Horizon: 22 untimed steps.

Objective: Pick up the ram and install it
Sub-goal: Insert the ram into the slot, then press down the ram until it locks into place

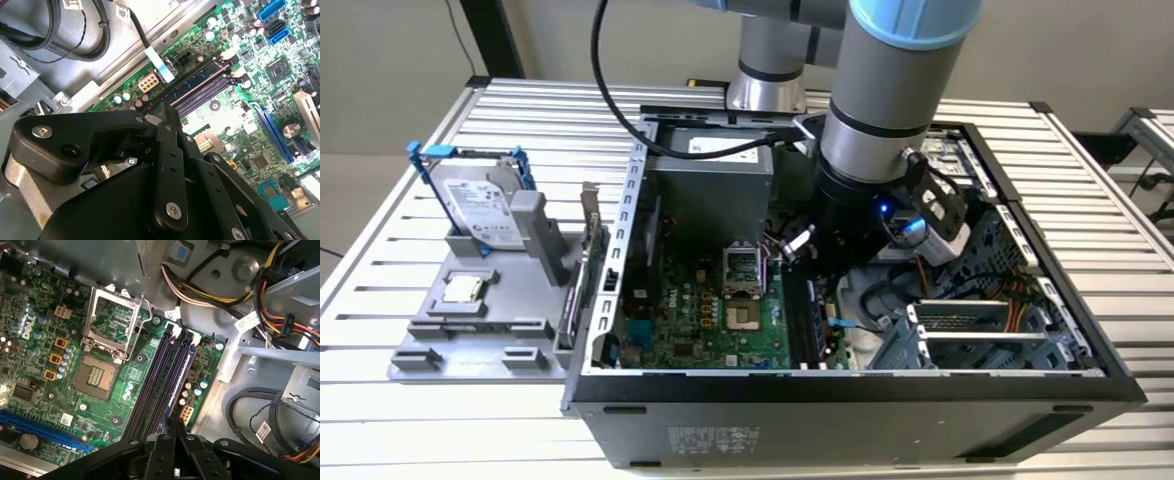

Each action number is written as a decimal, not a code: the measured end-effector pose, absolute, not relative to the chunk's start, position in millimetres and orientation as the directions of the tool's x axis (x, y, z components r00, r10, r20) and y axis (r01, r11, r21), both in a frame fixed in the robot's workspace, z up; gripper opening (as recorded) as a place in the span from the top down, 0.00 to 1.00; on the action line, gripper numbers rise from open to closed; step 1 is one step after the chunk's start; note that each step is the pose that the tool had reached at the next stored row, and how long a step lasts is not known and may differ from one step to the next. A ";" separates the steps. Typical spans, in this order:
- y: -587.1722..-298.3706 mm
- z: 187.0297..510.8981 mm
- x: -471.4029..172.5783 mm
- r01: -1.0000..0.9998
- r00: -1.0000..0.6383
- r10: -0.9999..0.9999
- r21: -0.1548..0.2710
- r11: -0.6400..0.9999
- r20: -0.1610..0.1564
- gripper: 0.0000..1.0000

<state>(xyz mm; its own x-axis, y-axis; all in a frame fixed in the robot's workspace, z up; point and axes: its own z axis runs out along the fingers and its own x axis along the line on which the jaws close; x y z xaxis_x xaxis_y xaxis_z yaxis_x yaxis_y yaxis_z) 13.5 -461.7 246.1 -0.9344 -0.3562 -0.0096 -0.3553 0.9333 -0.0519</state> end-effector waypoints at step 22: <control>-459.7 246.0 12.6 -0.540 -0.841 -0.541 -0.052 0.840 -0.010 1.00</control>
<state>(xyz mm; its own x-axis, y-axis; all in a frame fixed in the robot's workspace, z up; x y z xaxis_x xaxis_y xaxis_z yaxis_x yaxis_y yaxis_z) 12.6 -459.7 246.0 -0.8410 -0.5409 -0.0096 -0.5398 0.8402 -0.0519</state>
